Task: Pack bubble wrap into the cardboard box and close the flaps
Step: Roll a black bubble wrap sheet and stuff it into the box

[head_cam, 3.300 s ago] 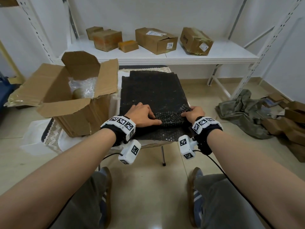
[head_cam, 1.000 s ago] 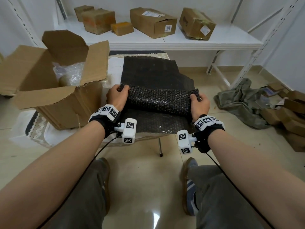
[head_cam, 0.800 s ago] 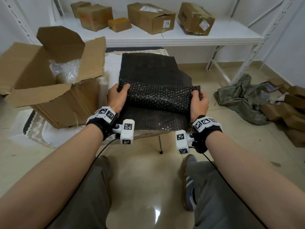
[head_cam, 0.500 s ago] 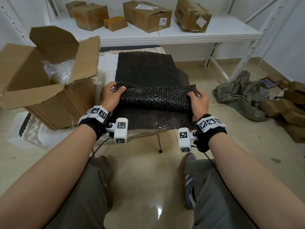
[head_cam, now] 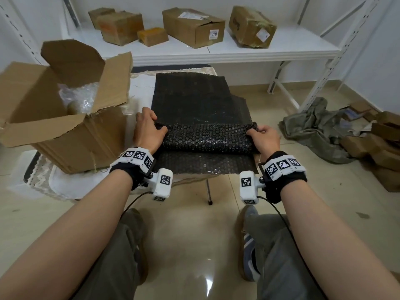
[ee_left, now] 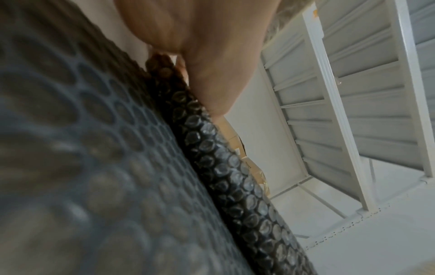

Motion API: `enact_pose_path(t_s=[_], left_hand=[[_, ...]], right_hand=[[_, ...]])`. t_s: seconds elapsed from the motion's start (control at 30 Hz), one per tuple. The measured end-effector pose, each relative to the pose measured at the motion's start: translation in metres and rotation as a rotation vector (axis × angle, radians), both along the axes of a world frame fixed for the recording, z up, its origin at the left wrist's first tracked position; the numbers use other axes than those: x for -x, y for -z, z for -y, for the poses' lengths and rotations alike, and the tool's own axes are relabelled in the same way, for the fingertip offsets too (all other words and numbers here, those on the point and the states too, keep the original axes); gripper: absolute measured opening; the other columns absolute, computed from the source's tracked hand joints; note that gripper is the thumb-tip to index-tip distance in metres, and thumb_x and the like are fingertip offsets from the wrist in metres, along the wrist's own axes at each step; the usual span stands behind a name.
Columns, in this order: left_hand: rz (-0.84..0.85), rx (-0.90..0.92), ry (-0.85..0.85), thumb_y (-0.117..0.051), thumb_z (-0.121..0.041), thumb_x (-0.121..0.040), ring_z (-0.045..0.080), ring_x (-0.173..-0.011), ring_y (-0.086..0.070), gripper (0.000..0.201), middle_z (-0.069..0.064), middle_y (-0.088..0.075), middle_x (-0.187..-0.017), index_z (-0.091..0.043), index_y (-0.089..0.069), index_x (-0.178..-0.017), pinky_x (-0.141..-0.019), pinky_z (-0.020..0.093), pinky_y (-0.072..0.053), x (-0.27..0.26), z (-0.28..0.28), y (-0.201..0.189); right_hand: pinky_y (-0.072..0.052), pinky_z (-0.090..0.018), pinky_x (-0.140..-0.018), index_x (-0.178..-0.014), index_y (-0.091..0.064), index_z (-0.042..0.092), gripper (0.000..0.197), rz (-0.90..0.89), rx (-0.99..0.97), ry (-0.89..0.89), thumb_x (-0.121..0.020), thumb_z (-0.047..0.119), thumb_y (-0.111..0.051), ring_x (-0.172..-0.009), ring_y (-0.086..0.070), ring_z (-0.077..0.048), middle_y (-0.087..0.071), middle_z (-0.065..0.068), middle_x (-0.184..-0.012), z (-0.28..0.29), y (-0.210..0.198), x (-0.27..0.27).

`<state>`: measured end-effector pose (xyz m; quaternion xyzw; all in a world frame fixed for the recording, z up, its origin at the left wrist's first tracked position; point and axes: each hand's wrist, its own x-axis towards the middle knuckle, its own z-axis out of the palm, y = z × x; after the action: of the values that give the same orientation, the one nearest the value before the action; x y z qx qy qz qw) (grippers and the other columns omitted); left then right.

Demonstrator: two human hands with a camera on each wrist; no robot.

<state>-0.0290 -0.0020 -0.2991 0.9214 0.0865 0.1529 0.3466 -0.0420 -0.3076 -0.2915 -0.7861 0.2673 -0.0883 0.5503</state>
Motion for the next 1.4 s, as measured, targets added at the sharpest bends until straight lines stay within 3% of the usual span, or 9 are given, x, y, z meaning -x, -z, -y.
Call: enact_pose_path(t_s=[0.17,0.33,0.43,0.57,0.73,0.97,1.13,1.23,1.4], left_hand=[[0.017,-0.251,0.213,-0.065,-0.024,-0.087,0.027,-0.111,-0.051,0.002,0.005,-0.056,-0.112,-0.025,-0.067,-0.088,-0.094,0.039,-0.042,-0.002,-0.003,-0.002],[-0.249,-0.129,0.367,-0.078,-0.069,-0.061,0.014,-0.121,-0.045,0.074,-0.005,-0.048,-0.131,-0.027,-0.064,-0.121,-0.106,0.036,-0.039,0.002,-0.013,-0.016],[-0.339,-0.252,0.482,-0.088,-0.040,-0.065,0.018,-0.141,-0.029,0.087,-0.001,-0.028,-0.153,-0.021,-0.051,-0.142,-0.117,0.032,-0.024,0.005,-0.016,-0.019],[-0.098,-0.099,0.371,-0.079,-0.006,-0.074,0.019,-0.131,-0.046,0.050,0.002,-0.049,-0.140,-0.017,-0.068,-0.121,-0.107,0.023,-0.031,0.001,-0.021,-0.017],[-0.038,0.307,0.164,-0.076,-0.010,-0.077,0.020,-0.095,-0.069,0.024,0.001,-0.073,-0.095,-0.018,-0.074,-0.100,-0.091,0.031,-0.054,0.003,-0.018,-0.018],[-0.026,0.517,0.142,-0.059,-0.049,-0.078,0.025,-0.100,-0.066,0.040,0.006,-0.073,-0.099,-0.015,-0.069,-0.098,-0.097,0.047,-0.050,0.001,-0.012,-0.017],[-0.017,0.452,0.104,-0.050,-0.039,-0.097,0.024,-0.107,-0.060,0.036,0.008,-0.067,-0.113,-0.009,-0.059,-0.114,-0.098,0.038,-0.047,-0.003,-0.008,-0.014],[-0.064,0.371,0.050,-0.048,-0.037,-0.100,0.026,-0.108,-0.058,0.036,0.010,-0.064,-0.116,-0.007,-0.058,-0.117,-0.090,0.033,-0.043,-0.006,-0.008,-0.010],[-0.171,0.292,-0.031,-0.055,-0.042,-0.095,0.032,-0.103,-0.061,0.038,0.013,-0.067,-0.108,-0.006,-0.063,-0.105,-0.087,0.035,-0.046,-0.012,-0.015,-0.005]], right_hand=[[-0.054,-0.034,-0.080,-0.086,-0.056,0.021,0.013,0.015,-0.021,-0.023,-0.084,0.016,-0.068,-0.096,-0.065,-0.027,-0.067,-0.009,-0.103,-0.001,-0.006,0.000],[-0.055,-0.037,-0.083,-0.125,-0.048,0.022,0.044,-0.004,-0.097,-0.048,-0.088,0.002,-0.059,-0.097,-0.059,-0.024,-0.054,-0.006,-0.108,0.001,-0.011,0.002],[-0.059,-0.046,-0.080,-0.119,-0.048,0.031,0.052,0.017,-0.230,-0.034,-0.084,-0.007,-0.047,-0.097,-0.063,-0.030,-0.057,-0.013,-0.112,0.000,-0.012,0.003],[-0.055,-0.040,-0.073,-0.098,-0.067,0.021,0.050,0.105,-0.315,-0.079,-0.079,-0.011,-0.035,-0.093,-0.058,-0.027,-0.061,-0.009,-0.102,-0.002,-0.019,0.006],[-0.050,-0.026,-0.058,-0.081,-0.070,0.012,0.033,0.094,-0.588,-0.039,-0.088,0.038,-0.050,-0.078,-0.063,-0.022,-0.068,-0.005,-0.085,0.003,-0.024,0.008],[-0.038,-0.027,-0.060,-0.096,-0.059,0.019,0.057,0.072,-0.618,-0.044,-0.084,0.069,-0.034,-0.072,-0.047,-0.016,-0.055,-0.001,-0.082,0.010,-0.026,0.008],[-0.051,-0.034,-0.076,-0.120,-0.064,0.021,0.073,0.085,-0.502,-0.192,-0.081,0.079,-0.039,-0.097,-0.063,-0.016,-0.070,0.003,-0.107,0.001,-0.029,0.011],[-0.056,-0.035,-0.082,-0.122,-0.062,0.018,0.062,0.093,-0.477,-0.221,-0.081,0.065,-0.060,-0.103,-0.066,-0.015,-0.071,0.002,-0.113,-0.002,-0.028,0.010],[-0.052,-0.024,-0.062,-0.093,-0.060,0.011,0.015,0.054,-0.438,-0.159,-0.084,0.014,-0.073,-0.086,-0.066,-0.019,-0.069,-0.009,-0.098,-0.006,-0.020,0.002]])
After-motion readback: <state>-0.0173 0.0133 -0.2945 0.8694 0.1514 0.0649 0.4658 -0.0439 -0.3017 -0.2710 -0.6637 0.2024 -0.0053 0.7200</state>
